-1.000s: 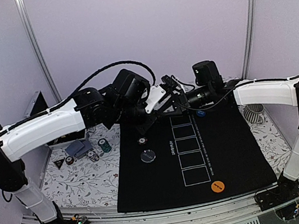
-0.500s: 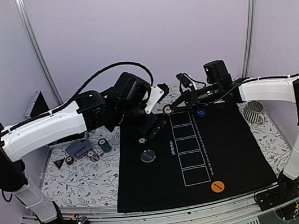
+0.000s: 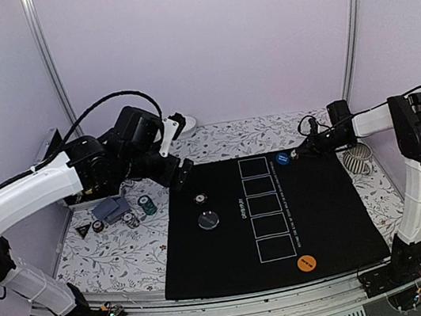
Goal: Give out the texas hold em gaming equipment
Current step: Place the poker chips pile in the small blind area.
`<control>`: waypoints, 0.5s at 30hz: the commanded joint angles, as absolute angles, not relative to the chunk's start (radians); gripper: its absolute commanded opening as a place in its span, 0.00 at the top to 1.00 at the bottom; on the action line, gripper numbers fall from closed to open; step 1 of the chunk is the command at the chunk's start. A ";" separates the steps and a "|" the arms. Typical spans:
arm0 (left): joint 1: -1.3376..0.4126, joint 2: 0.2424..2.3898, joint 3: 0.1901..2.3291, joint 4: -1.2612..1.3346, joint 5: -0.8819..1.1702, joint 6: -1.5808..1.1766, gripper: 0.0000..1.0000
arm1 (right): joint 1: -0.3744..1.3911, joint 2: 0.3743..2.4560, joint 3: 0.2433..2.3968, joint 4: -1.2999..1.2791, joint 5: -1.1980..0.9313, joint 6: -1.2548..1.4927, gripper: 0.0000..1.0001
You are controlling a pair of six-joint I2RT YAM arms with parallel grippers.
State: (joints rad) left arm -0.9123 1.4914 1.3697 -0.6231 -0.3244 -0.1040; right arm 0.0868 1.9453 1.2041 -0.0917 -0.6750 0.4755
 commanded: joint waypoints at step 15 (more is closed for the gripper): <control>-0.796 1.361 1.259 -0.615 -0.301 -0.222 0.02 | 0.106 2.056 1.275 -0.265 -0.580 0.353 0.98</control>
